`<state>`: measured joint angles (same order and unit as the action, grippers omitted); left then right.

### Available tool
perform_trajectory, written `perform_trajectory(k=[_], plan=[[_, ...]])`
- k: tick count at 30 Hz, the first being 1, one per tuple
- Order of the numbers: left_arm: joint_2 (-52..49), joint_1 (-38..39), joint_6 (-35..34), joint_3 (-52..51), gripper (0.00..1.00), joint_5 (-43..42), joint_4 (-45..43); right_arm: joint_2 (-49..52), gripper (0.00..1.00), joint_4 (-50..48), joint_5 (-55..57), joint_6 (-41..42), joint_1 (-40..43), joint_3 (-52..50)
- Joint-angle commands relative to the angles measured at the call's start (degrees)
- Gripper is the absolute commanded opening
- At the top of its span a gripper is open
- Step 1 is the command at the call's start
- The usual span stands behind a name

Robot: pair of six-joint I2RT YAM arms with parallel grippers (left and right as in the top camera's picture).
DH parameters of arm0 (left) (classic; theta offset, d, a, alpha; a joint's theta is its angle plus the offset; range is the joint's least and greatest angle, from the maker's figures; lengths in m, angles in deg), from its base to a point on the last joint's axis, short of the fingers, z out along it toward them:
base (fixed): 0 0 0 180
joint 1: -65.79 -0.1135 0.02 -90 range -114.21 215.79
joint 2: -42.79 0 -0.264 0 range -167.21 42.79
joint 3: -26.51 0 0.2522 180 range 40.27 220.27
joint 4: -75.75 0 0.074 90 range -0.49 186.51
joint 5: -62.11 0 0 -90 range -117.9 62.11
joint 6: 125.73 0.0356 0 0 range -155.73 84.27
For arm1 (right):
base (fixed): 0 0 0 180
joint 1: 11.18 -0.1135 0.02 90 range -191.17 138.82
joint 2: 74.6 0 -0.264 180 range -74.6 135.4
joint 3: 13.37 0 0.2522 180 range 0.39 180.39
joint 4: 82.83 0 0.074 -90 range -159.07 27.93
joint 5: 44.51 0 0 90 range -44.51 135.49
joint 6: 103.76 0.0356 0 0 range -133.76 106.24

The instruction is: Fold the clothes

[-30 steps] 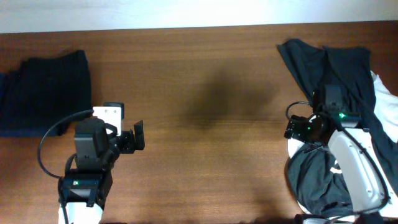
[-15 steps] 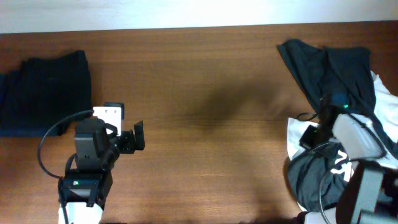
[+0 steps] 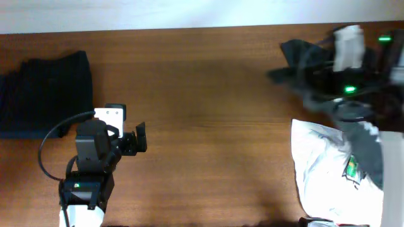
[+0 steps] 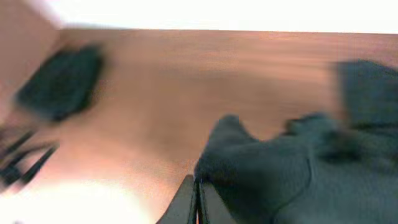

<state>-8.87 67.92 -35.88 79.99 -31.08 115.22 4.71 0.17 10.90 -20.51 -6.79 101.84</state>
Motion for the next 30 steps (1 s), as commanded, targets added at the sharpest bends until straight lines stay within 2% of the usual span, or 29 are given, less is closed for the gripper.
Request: perform_trajectory(k=[1,4,6,8,9,10,12,13,14,15,17,19,21,22,24,25,26,27,28,30], plan=[[0.02,-0.26,-0.52,1.09,0.99,-0.46,-0.15,5.01,0.04,0.83,-6.58,-3.08,-12.68,-0.42],[0.00,-0.26,-0.52,1.09,0.99,-0.46,-0.13,13.22,0.04,-3.10,-6.62,-2.64,-24.06,-0.42],[0.02,-0.26,-0.52,1.09,0.99,-0.46,-0.13,19.19,0.04,-9.35,-6.56,-1.33,-31.21,-0.42],[0.00,-0.26,-0.52,1.09,0.99,-0.48,-0.15,22.03,0.04,-11.47,-2.78,0.48,-34.05,-0.42],[0.02,-0.26,-0.52,1.09,0.99,-0.50,-0.22,22.75,0.60,-10.71,6.99,4.55,-34.34,-0.42],[0.02,-0.26,-0.52,1.09,0.99,-0.48,-0.15,22.38,0.99,-9.62,13.79,7.87,-33.42,-0.39],[0.02,-0.26,-0.55,1.09,0.99,-1.77,-0.35,21.11,0.99,-4.24,25.79,15.08,-27.36,-0.39],[-0.17,-0.26,-0.83,1.09,0.99,-5.11,-0.81,20.76,0.99,-1.01,29.09,16.90,-23.65,-0.39],[-2.05,-0.26,-6.60,1.09,0.99,-10.78,-2.12,20.68,0.99,3.08,29.75,16.90,-18.86,-0.39],[-4.39,-0.24,-9.18,1.09,0.99,-14.10,-2.19,20.68,0.98,6.10,29.73,16.90,-15.15,-0.39],[-12.13,0.92,-10.49,1.09,0.99,-22.25,-2.03,20.68,0.99,10.60,28.79,16.90,-9.22,-0.39],[-23.10,4.81,-14.97,1.09,0.99,-22.75,-2.08,20.68,0.99,14.97,28.83,16.68,-3.45,-0.39],[-33.05,8.46,-15.08,1.09,0.99,-22.73,-2.51,20.68,0.99,16.13,28.85,16.68,-1.05,-0.39],[-37.46,9.92,-17.22,1.09,0.99,-22.75,-2.54,20.68,0.99,16.28,28.85,16.68,-0.87,-0.39],[-41.27,11.06,-20.20,1.09,0.99,-24.15,-2.75,20.68,0.99,16.28,28.85,16.68,-0.87,-0.39],[-42.40,11.85,-20.20,1.09,0.92,-26.40,-3.69,20.70,0.99,16.28,28.85,16.68,-0.87,-0.39],[-43.08,13.18,-20.20,1.09,0.51,-27.43,-6.14,20.70,0.99,16.31,28.85,16.68,-0.87,-0.39],[-43.08,13.38,-20.20,1.09,0.00,-27.21,-8.61,20.70,0.99,16.33,28.85,16.68,-0.87,-0.39],[-43.04,13.16,-20.17,1.22,0.01,-25.49,-11.08,20.70,0.99,16.48,28.92,16.68,-0.87,-0.39],[-42.01,9.86,-19.17,5.14,0.00,-16.02,-8.76,20.68,0.99,16.79,29.31,16.65,-0.87,-0.39]])
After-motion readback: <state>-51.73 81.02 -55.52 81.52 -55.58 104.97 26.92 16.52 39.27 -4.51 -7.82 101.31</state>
